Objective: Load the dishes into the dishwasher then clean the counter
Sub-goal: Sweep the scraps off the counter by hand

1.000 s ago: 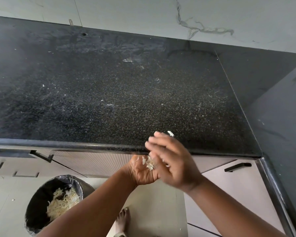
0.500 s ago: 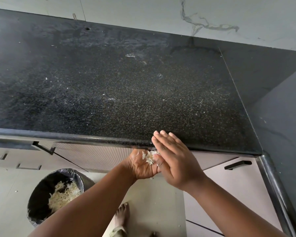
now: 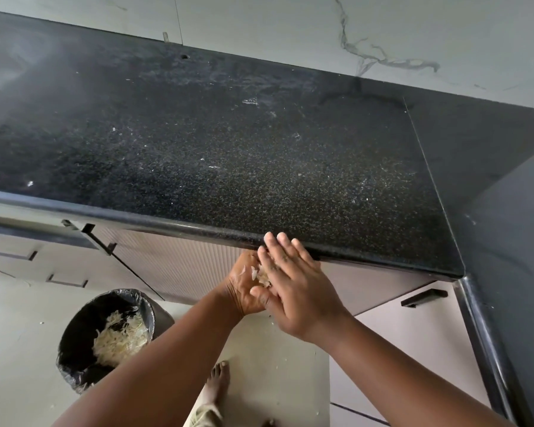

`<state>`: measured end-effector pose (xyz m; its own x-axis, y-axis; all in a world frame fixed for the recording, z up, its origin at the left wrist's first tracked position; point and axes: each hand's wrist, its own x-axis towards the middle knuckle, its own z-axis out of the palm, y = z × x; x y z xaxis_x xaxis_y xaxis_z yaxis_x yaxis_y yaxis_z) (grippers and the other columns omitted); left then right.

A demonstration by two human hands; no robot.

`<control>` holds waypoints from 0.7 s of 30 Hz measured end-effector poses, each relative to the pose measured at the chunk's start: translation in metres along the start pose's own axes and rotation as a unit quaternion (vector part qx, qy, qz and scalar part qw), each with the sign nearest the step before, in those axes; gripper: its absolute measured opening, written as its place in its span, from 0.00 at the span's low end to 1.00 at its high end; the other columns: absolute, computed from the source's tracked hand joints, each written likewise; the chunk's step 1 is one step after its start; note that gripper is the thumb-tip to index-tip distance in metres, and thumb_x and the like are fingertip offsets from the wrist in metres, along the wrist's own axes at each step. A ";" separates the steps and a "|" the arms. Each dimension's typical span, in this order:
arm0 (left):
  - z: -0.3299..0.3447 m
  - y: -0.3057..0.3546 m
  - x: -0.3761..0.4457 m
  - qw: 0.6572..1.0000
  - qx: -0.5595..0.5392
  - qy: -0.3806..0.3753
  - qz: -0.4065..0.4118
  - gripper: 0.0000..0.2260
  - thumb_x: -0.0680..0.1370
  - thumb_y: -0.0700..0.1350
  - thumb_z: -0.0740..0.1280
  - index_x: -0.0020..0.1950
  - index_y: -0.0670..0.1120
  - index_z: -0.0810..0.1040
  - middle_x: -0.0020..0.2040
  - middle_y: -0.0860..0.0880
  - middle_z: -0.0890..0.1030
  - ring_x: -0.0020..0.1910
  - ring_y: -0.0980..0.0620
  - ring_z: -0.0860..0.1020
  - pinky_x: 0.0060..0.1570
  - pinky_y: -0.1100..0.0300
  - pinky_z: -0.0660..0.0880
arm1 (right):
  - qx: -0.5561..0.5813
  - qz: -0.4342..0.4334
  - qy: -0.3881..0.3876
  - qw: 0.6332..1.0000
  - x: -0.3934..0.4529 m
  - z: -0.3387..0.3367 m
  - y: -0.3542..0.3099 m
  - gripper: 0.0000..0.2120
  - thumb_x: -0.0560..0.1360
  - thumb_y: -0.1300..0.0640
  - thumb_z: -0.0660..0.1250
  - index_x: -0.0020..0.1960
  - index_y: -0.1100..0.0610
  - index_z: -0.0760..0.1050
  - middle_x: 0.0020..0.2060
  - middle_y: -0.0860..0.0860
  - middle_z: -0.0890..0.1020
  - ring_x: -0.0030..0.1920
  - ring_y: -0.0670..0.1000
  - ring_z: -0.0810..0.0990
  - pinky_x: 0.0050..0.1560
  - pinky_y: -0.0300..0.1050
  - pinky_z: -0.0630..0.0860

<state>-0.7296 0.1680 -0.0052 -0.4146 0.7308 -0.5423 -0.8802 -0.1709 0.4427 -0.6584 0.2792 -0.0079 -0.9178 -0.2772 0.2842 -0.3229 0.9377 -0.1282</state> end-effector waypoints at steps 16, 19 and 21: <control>-0.078 -0.027 -0.072 0.967 -0.251 0.047 0.016 0.20 0.78 0.45 0.52 0.46 0.32 0.79 0.39 0.35 0.80 0.38 0.39 0.81 0.42 0.51 0.81 | 0.308 0.199 0.167 0.915 0.007 0.041 -0.112 0.23 0.82 0.45 0.54 0.66 0.57 0.76 0.63 0.51 0.78 0.66 0.51 0.74 0.62 0.57 0.75; -0.127 -0.025 -0.096 0.953 -0.288 0.077 0.049 0.23 0.77 0.46 0.51 0.50 0.32 0.81 0.45 0.34 0.81 0.44 0.37 0.81 0.56 0.49 0.75 | 0.370 0.267 0.121 0.882 0.024 0.074 -0.154 0.23 0.80 0.43 0.55 0.67 0.54 0.75 0.63 0.49 0.78 0.65 0.49 0.75 0.64 0.54 0.74; -0.166 -0.021 -0.116 0.944 -0.309 0.095 0.068 0.24 0.76 0.45 0.50 0.56 0.33 0.80 0.51 0.34 0.81 0.49 0.37 0.80 0.61 0.48 0.72 | 0.413 0.319 0.076 0.849 0.040 0.096 -0.186 0.23 0.77 0.41 0.55 0.66 0.49 0.74 0.63 0.47 0.78 0.65 0.45 0.74 0.66 0.47 0.72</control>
<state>-0.7016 -0.0235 -0.0701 -0.5163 0.5519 -0.6548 -0.7575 -0.6511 0.0485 -0.6575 0.0737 -0.0643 -0.9467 0.3215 0.0178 0.1194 0.4019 -0.9079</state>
